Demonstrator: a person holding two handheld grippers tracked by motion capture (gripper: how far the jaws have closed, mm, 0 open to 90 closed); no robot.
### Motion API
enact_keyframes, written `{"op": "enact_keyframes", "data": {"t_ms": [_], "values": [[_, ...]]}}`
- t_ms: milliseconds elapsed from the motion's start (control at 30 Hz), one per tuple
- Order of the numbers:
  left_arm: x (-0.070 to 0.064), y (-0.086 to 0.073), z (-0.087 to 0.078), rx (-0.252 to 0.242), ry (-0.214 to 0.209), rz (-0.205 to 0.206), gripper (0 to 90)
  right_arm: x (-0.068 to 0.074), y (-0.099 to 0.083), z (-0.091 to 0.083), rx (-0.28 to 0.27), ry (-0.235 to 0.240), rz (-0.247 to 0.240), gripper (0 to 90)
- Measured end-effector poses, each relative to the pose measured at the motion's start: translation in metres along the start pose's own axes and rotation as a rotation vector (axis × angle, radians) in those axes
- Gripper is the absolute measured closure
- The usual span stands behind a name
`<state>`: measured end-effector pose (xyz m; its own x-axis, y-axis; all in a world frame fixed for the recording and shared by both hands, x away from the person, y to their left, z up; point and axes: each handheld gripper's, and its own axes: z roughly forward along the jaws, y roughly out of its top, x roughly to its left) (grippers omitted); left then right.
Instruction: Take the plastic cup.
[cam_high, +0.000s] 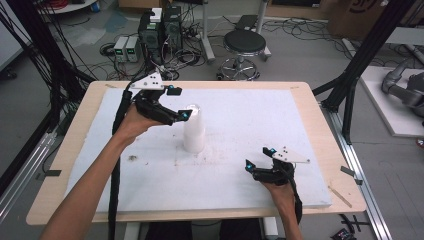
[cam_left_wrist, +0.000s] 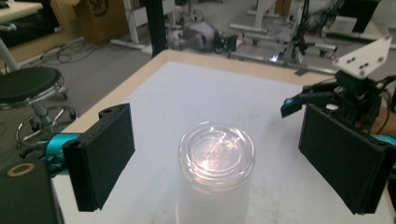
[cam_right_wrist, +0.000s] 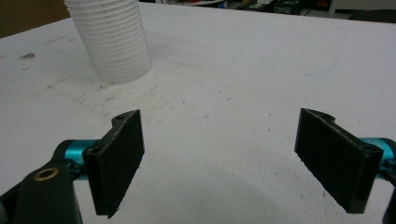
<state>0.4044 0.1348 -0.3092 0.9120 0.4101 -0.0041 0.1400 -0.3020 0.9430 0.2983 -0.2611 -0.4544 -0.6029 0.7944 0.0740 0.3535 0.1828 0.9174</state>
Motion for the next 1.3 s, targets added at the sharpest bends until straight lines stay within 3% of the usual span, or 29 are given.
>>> {"op": "enact_keyframes", "data": {"t_ms": [267,500,767,1300], "values": [[0.001,-0.003,0.023,0.082,-0.011,0.012,11.5,-0.001,0.000,0.000,-0.003,0.000,-0.004,15.8],[0.000,-0.008,0.036,0.189,-0.010,0.023,12.7,-0.001,0.000,0.000,-0.002,0.000,-0.005,15.8],[0.001,-0.012,0.045,0.246,-0.033,0.034,16.2,0.000,0.000,-0.001,-0.005,-0.001,-0.001,15.9],[0.004,-0.016,0.053,0.320,-0.005,0.023,22.0,0.001,0.000,0.000,-0.005,-0.006,-0.008,15.8]]}}
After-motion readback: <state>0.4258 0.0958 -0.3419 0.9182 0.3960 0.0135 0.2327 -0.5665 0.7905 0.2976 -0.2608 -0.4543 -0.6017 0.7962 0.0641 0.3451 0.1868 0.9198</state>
